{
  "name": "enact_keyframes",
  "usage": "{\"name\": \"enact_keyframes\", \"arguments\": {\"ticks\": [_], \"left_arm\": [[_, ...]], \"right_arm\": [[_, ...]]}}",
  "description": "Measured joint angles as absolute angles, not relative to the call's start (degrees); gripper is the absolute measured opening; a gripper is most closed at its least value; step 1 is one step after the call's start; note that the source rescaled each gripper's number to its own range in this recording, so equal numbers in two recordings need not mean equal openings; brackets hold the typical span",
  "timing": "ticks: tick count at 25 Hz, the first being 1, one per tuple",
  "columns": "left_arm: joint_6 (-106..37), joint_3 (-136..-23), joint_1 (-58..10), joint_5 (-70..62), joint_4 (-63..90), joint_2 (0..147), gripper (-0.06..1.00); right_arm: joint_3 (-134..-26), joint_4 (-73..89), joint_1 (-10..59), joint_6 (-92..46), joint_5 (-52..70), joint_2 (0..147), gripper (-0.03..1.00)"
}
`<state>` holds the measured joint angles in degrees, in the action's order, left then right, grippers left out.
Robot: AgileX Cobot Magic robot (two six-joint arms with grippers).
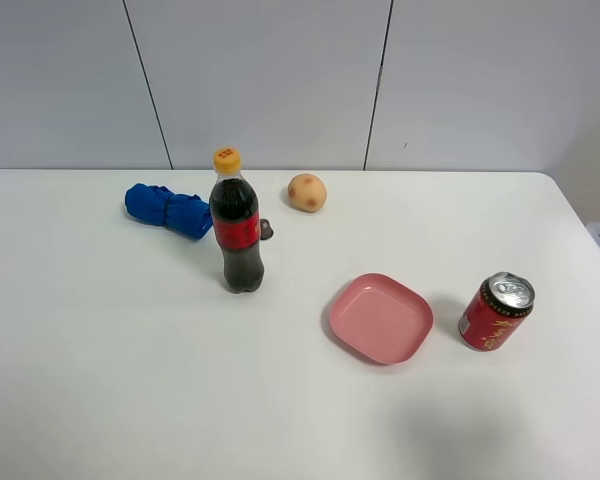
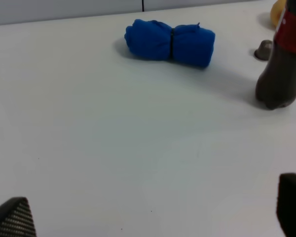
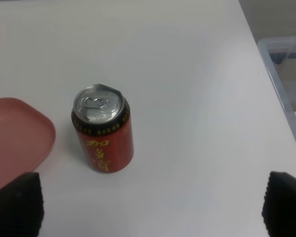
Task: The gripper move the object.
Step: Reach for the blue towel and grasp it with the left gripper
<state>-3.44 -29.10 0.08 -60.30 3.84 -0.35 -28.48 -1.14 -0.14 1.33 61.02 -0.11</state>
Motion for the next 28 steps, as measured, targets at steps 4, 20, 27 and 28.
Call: {"name": "enact_keyframes", "arguments": {"ticks": [4, 20, 27, 28], "left_arm": [[-3.4, -29.1, 0.1, -60.3, 3.8, -0.4, 1.00], [-3.4, -29.1, 0.1, -60.3, 3.8, -0.4, 1.00], [-2.7, -29.1, 0.1, -60.3, 3.8, -0.4, 1.00], [-2.6, -29.1, 0.1, -60.3, 3.8, -0.4, 1.00]], "right_arm": [[-28.5, -1.1, -0.1, 1.3, 61.0, -0.1, 1.00], [-28.5, -1.1, -0.1, 1.3, 61.0, -0.1, 1.00], [-28.5, -1.1, -0.1, 1.3, 61.0, -0.1, 1.00], [-28.5, -1.1, -0.1, 1.3, 61.0, -0.1, 1.00]]}}
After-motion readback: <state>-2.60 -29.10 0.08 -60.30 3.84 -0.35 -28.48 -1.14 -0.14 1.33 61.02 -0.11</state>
